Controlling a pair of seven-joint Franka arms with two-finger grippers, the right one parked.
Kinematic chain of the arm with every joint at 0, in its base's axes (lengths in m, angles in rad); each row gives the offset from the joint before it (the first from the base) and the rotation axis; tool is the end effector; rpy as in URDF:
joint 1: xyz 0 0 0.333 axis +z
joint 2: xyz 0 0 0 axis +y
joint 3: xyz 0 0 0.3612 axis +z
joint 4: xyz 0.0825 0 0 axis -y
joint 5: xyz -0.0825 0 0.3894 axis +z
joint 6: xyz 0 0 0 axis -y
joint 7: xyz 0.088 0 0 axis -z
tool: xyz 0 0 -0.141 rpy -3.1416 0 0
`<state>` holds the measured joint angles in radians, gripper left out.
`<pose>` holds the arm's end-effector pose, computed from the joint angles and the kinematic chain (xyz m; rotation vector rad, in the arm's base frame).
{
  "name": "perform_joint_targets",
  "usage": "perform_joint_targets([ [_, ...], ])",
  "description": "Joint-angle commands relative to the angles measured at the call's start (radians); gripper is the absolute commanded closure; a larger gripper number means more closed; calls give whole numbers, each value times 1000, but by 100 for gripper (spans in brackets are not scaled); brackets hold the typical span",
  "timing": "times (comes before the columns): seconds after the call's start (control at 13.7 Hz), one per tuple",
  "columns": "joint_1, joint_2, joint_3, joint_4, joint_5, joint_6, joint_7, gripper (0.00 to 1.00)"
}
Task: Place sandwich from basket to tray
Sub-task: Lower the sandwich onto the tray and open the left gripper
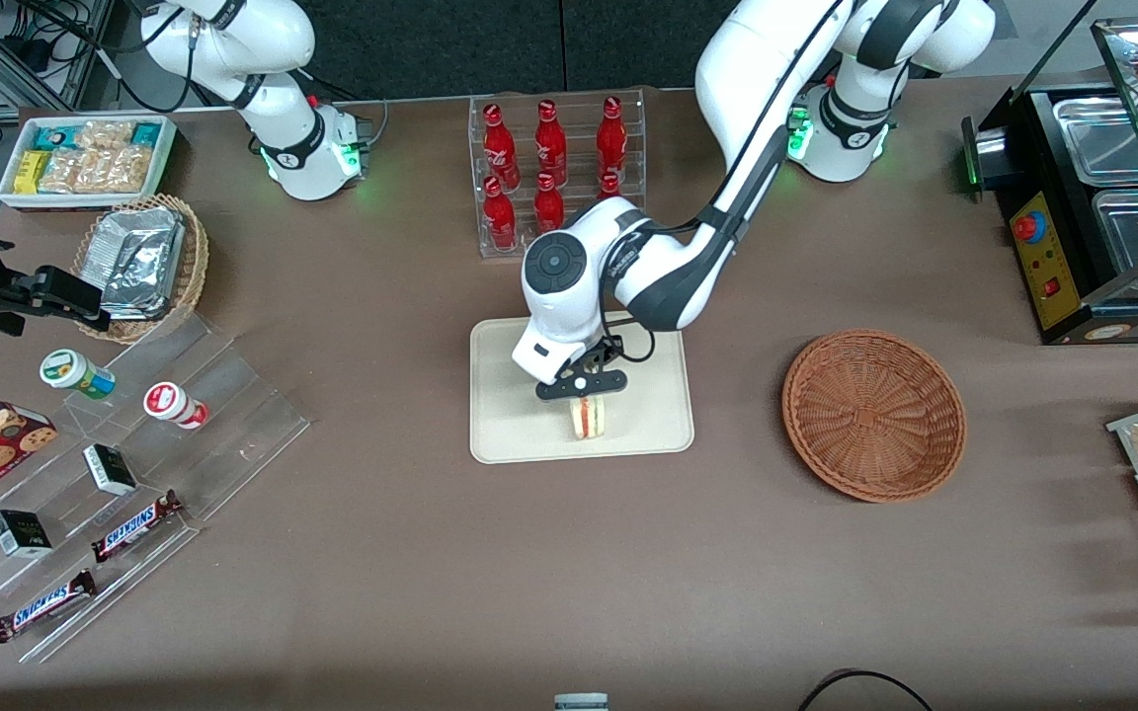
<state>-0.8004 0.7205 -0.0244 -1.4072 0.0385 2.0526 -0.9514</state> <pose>0.5151 -0.5475 0.2671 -3.0674 -0.1734 0.0522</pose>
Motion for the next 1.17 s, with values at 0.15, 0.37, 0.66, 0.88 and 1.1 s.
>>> perform_joint_targets([
  [0.15, -33, 34, 15, 31, 0, -2, 7, 100],
  [0.37, -48, 40, 15, 28, 0, -3, 7, 67],
  [0.66, -52, 37, 17, 31, 18, -12, 3, 0],
  [0.88, -39, -28, 26, 36, 15, -84, -10, 0],
  [1.1, 53, -160, 27, 36, 8, -222, -7, 0],
])
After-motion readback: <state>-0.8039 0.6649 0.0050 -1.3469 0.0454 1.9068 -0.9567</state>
